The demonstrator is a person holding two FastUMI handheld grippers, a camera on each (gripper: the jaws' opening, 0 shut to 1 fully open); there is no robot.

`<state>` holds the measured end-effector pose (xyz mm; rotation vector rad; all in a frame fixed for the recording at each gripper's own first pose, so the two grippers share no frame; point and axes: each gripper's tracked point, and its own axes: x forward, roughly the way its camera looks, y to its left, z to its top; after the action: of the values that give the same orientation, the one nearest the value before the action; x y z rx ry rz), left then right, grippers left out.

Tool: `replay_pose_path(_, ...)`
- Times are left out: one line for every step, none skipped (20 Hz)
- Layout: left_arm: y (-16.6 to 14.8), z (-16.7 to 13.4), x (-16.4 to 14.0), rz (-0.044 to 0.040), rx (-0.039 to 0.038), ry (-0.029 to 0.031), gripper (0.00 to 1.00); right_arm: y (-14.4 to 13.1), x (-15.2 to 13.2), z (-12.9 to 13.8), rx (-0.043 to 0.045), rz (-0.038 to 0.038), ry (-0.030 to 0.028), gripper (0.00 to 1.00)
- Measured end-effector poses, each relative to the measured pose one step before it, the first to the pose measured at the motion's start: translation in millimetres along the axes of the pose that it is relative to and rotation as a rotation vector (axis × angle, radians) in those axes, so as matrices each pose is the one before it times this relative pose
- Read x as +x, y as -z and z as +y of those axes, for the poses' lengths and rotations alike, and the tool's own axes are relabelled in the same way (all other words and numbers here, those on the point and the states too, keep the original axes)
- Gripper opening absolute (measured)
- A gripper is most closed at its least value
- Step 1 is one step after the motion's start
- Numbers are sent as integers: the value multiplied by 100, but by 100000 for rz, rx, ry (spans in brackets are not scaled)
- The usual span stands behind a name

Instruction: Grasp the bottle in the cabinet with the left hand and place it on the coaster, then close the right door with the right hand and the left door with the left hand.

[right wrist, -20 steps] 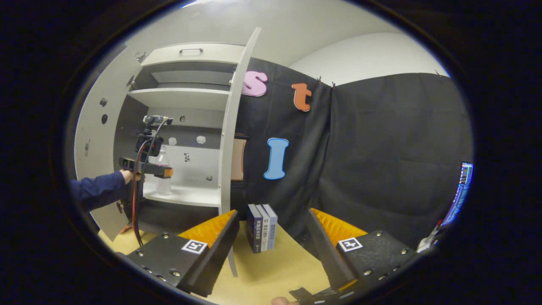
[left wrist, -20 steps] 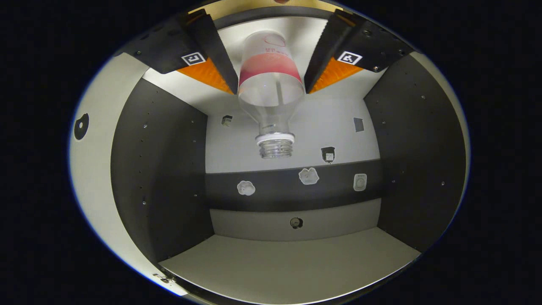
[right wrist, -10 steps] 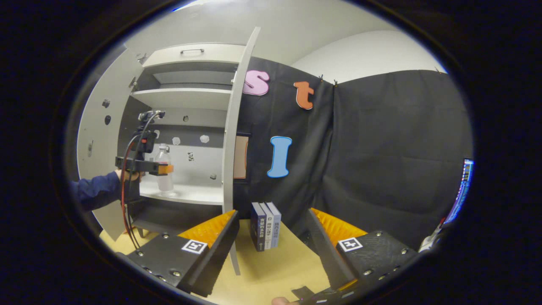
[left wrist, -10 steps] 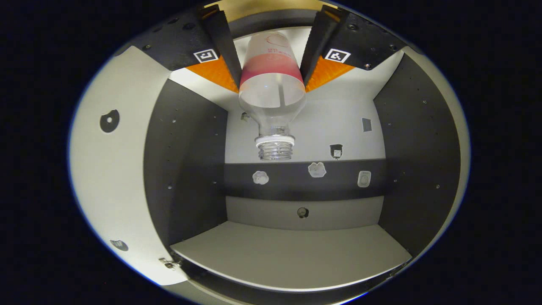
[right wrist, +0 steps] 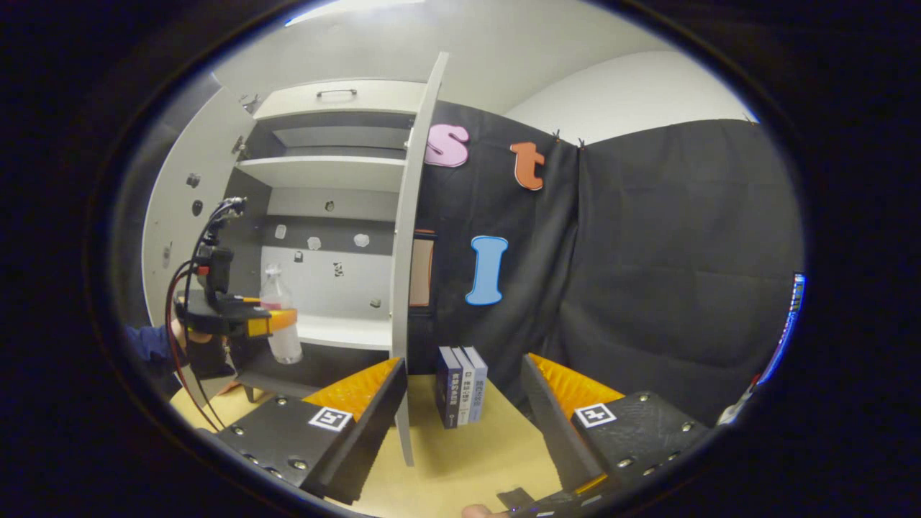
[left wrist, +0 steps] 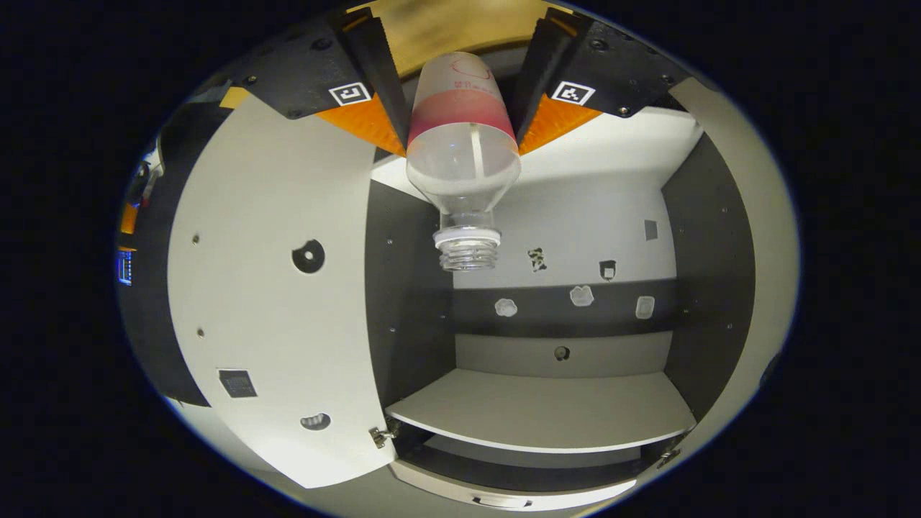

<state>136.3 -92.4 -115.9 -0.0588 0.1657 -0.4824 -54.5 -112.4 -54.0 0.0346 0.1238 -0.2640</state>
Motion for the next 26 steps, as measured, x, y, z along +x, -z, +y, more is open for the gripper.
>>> replay_pose_path(1180,-537,-715,1614,-727,893,76,-38,-154,63,121,117,-492,96)
replay_pose_path(1212,-565,-662,1774,-1032,852,76,12,-399,26,115,76,-266,96)
replay_pose_path(1272,-569,-654,2069,-1079,945,76,34,-297,25,22,105,-262,96)
replay_pose_path(1249,-311,-606,2130,-991,142,76,34,7,-79,-42,172,-137,96)
replay_pose_path(1390,-159,-490,2424,-833,-128,76,32,-175,4,-71,177,-212,97)
replay_pose_path(1339,-109,-502,2690,-991,-581,76,1,-234,10,15,-8,-219,96)
replay_pose_path(1541,-118,-417,2911,-1235,-557,76,-14,-64,33,11,-5,-149,94)
replay_pose_path(1542,-51,-455,3247,-1426,-572,76,-10,-43,-5,-19,-11,-99,94)
replay_pose_path(1376,19,-392,2826,-1234,-646,76,21,-14,26,-54,44,-99,96)
replay_pose_path(1189,9,-325,2331,-1067,-480,77,101,86,39,-85,219,-203,97)
replay_pose_path(1327,14,-152,2249,-1225,-342,77,-3,-30,65,-59,245,-235,96)
replay_pose_path(1277,13,-156,2416,-1319,-187,77,70,-62,16,35,148,-292,97)
replay_pose_path(1256,34,-123,2487,-1091,-93,77,-20,20,95,133,53,-257,96)
replay_pose_path(1130,82,-37,2503,-663,-303,79,31,-65,43,111,-66,-170,97)
replay_pose_path(1436,220,45,2624,-721,-724,77,-55,25,73,60,55,-129,97)
replay_pose_path(1180,149,-12,2636,-975,-640,77,42,31,36,55,-90,-248,97)
replay_pose_path(1393,59,50,2110,-1276,-452,77,-35,71,130,-21,-81,-302,97)
replay_pose_path(1273,-48,42,2300,-1708,91,77,92,28,179,-124,53,-333,94)
replay_pose_path(1259,-47,248,2436,-2023,-148,77,-10,-3,31,-172,33,-254,94)
replay_pose_path(1023,50,119,1970,-1954,-192,77,90,24,90,-137,-8,-201,94)
replay_pose_path(961,106,290,1375,-1789,-347,77,68,54,66,-99,67,-161,94)
replay_pose_path(840,130,275,1163,-1499,-204,80,109,80,-32,-70,109,-92,94)
replay_pose_path(808,-52,309,590,-1409,403,77,47,21,-50,-32,23,66,94)
replay_pose_path(689,-231,184,-87,-1097,1474,77,63,264,-33,44,104,216,94)
replay_pose_path(669,-196,71,-996,-303,763,78,124,6,-64,104,207,164,94)
replay_pose_path(529,8,59,-1023,919,50,78,149,69,-89,123,254,227,97)
